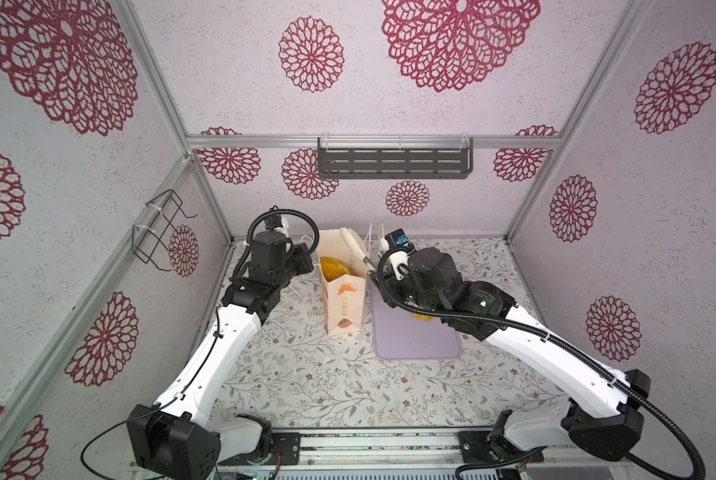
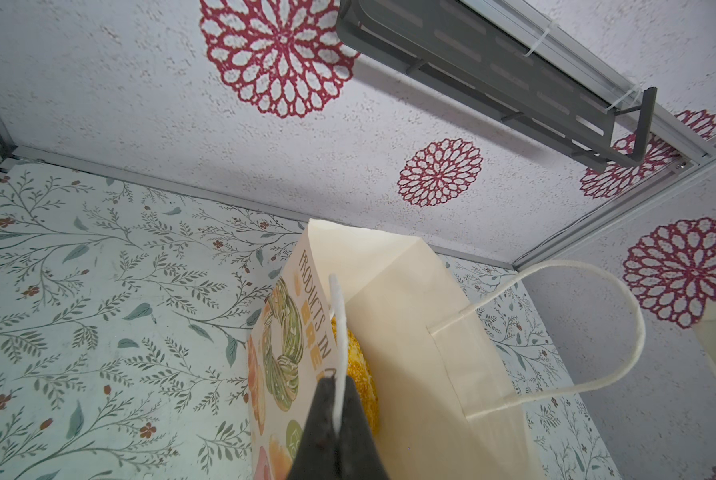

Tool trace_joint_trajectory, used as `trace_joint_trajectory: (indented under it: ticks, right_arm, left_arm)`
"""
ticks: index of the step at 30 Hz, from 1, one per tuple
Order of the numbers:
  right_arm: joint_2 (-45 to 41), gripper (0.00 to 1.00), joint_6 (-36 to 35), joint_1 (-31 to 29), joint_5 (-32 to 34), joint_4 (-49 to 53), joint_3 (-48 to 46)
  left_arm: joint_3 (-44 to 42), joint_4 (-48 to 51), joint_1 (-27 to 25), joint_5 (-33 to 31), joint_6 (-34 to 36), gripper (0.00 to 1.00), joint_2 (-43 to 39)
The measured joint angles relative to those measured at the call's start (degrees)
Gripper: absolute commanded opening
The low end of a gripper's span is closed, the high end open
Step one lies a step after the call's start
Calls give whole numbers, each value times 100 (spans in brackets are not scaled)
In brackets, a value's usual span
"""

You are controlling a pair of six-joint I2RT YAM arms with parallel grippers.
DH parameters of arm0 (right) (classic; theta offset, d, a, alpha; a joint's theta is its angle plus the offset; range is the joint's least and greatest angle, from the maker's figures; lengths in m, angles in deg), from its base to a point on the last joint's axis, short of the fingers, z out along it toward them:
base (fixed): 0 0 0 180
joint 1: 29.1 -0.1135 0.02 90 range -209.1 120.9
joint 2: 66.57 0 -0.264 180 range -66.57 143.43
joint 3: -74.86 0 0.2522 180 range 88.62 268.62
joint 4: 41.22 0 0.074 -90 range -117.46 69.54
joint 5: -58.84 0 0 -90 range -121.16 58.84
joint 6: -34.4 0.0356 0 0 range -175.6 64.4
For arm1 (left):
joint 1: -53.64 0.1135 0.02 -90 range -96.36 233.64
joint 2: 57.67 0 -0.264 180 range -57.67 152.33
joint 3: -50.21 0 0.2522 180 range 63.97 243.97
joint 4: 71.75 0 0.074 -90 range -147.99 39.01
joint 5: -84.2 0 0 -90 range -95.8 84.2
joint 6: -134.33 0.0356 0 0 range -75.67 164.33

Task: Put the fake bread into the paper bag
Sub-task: 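Withdraw the open tongs from the bag back over the tray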

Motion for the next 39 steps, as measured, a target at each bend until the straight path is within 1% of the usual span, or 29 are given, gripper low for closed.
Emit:
trace_joint_trajectory:
  ticks: [10,22,39]
  right_arm:
    - [-511,52,363,13,422,98,-376]
    - [-1185,52,920,48,1034,225,-1193]
    - [-1482,50,1563,179,1123,280,-1963]
  left_arm:
    - [0,-2,0,-79,-2,0,2]
    - [0,0,0,-74,-4,0,2]
    - [0,-2,-33,-70,-2,0,2]
